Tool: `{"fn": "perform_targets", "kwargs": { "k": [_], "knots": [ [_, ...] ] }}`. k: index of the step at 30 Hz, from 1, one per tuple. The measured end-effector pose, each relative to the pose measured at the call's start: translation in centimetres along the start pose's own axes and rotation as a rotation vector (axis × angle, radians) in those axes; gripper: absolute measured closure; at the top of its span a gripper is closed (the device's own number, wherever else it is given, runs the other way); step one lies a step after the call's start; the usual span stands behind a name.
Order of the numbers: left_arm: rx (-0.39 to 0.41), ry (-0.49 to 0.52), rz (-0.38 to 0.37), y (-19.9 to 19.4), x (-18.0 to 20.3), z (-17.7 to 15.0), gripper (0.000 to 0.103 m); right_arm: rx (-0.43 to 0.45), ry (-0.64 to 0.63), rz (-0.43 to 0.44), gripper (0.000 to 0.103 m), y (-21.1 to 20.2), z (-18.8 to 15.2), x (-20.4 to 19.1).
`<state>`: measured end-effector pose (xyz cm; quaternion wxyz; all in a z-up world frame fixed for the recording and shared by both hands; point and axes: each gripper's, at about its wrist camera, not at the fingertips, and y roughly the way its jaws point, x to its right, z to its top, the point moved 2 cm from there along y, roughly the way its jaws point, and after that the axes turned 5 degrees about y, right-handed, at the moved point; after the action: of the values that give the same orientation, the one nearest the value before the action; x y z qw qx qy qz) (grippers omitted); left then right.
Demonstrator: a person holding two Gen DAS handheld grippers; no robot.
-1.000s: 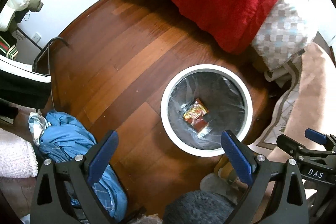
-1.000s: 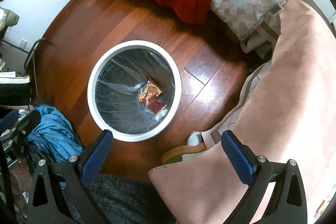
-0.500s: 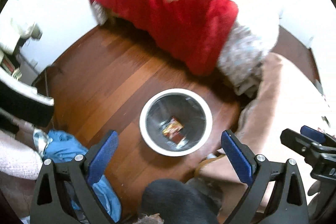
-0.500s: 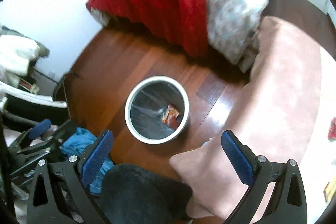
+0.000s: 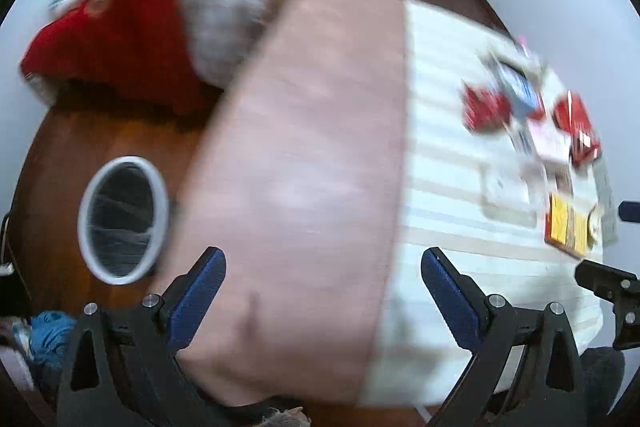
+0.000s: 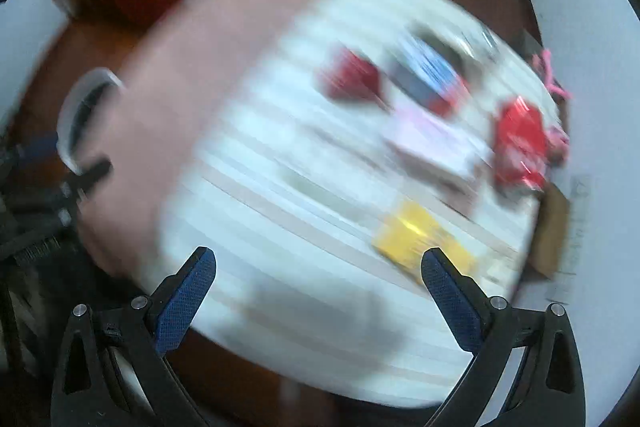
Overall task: Collect trash
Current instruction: 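Grasp the clear plastic tray with the left tool while the right tool grasps the yellow cigarette box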
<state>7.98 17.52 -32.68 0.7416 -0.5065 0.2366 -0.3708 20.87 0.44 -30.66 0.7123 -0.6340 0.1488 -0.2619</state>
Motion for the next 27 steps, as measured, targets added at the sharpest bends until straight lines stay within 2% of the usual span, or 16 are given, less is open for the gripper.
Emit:
{"fn": "perform_targets", "kwargs": {
  "k": [3,5,10,12,14,15,18,20,22,23,25,27],
  "knots": [
    [-0.036,0.052,0.013,2.8,4.9,0.5,0.003,-0.093,-0.031,-0.032,0.000,3.7,-0.9,4.5],
    [-0.055,0.069,0.018,3.9,6.6,0.6,0.003,-0.130,-0.051,-0.046,0.000,5.7,-1.0,6.5],
    [-0.066,0.130,0.051,4.4,8.0,0.6,0.003,-0.145,-0.180,-0.035,0.000,8.7,0.2,8.3],
    [-0.055,0.166,0.075,4.1,8.1,0.5,0.003,-0.164,-0.211,-0.003,0.000,9.6,0.4,8.3],
    [-0.035,0.211,0.089,3.9,8.4,0.9,0.003,-0.184,-0.229,0.011,0.003,10.4,0.3,8.4],
    [-0.020,0.242,0.094,3.7,8.1,1.0,0.003,-0.185,-0.212,0.023,0.008,10.4,0.2,8.6],
    [0.036,0.378,0.091,2.9,8.6,2.2,0.003,-0.201,-0.080,0.094,0.021,10.0,-0.1,9.7],
    [0.064,0.473,0.055,2.3,9.4,3.1,0.003,-0.209,0.031,0.082,0.025,9.8,-1.1,11.0],
    [0.092,0.590,-0.006,1.7,10.7,4.4,0.003,-0.213,0.218,0.133,0.027,9.4,-2.6,12.6],
    [0.100,0.651,-0.033,1.5,11.3,5.0,0.003,-0.208,0.269,0.150,0.028,9.2,-3.2,13.1],
    [0.091,0.776,-0.098,1.3,12.8,5.9,0.003,-0.184,0.388,0.181,0.028,8.5,-5.1,14.2],
    [0.048,0.885,-0.166,1.8,14.4,6.9,0.003,-0.173,0.463,0.198,0.028,8.1,-6.5,14.9]
  ]
}}
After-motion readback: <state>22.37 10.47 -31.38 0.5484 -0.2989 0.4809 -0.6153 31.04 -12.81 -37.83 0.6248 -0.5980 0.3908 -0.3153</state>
